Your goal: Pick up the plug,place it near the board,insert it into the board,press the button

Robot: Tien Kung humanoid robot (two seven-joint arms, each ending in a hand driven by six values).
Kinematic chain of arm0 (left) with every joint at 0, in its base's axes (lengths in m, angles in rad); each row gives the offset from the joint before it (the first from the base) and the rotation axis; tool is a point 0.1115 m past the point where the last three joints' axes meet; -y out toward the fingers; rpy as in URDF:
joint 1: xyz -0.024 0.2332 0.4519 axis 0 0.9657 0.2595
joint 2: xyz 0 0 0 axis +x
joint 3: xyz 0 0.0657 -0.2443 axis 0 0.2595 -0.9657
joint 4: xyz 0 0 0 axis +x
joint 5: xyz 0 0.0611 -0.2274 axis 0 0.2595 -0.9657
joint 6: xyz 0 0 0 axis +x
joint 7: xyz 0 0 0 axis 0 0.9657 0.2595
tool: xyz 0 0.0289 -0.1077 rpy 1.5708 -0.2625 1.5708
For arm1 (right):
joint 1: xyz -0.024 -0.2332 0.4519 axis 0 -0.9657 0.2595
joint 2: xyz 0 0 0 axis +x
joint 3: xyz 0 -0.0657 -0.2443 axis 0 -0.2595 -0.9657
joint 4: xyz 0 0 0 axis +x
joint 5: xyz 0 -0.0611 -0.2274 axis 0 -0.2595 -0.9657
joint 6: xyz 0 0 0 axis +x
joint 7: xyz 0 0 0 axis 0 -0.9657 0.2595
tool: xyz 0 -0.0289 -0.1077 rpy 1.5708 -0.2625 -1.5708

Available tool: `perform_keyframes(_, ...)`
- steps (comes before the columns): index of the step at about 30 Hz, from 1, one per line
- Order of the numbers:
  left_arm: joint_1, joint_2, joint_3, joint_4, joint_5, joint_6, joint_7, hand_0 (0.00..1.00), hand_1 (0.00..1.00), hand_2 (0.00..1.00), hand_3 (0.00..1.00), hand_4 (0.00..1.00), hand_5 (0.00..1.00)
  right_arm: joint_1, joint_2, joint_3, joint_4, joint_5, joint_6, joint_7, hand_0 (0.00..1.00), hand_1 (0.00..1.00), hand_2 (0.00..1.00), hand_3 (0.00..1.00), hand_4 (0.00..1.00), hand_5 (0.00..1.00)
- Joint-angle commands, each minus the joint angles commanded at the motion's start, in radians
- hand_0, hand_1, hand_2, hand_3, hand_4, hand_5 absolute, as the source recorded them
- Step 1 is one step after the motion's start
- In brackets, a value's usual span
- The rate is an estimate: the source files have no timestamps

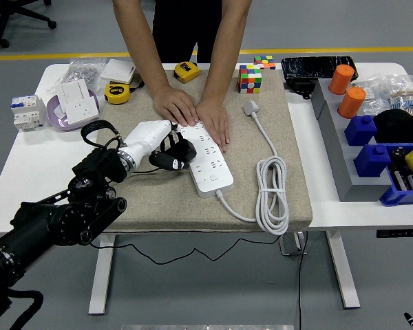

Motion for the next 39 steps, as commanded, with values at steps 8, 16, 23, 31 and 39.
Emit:
perform_keyframes(8, -0.008, 0.002, 0.007, 0.003, 0.005, -0.005, 0.002, 0.427, 0.342, 0.366, 0.482, 0.747, 0.109, 0.001, -0.002, 0.0, 0.0, 0.002, -0.001, 0.002, 0.749, 0.744, 0.727, 0.78, 0.998, 0.906)
perform_keyframes(16, -0.018, -0.003, 0.017, 0.006, 0.008, -0.007, 0.003, 0.428, 0.344, 0.367, 0.483, 0.748, 0.109, 0.005, -0.003, 0.0, 0.0, 0.003, -0.002, 0.003, 0.749, 0.745, 0.727, 0.78, 0.998, 0.906)
perform_keyframes(23, -0.03, -0.008, 0.025, 0.01, 0.013, -0.012, 0.005, 0.428, 0.347, 0.369, 0.484, 0.747, 0.107, 0.009, -0.004, 0.002, 0.0, 0.001, -0.002, 0.003, 0.749, 0.745, 0.727, 0.78, 0.998, 0.906)
perform_keyframes(31, -0.031, -0.001, 0.035, 0.013, 0.012, -0.014, 0.004, 0.43, 0.349, 0.37, 0.484, 0.749, 0.108, 0.009, -0.005, 0.01, 0.0, -0.003, -0.002, 0.002, 0.748, 0.745, 0.727, 0.78, 0.998, 0.906)
perform_keyframes(39, -0.035, 0.006, 0.039, 0.02, 0.012, -0.016, 0.004, 0.433, 0.351, 0.374, 0.487, 0.753, 0.107, 0.011, -0.004, 0.003, 0.0, 0.005, -0.002, 0.004, 0.75, 0.745, 0.726, 0.78, 0.998, 0.905)
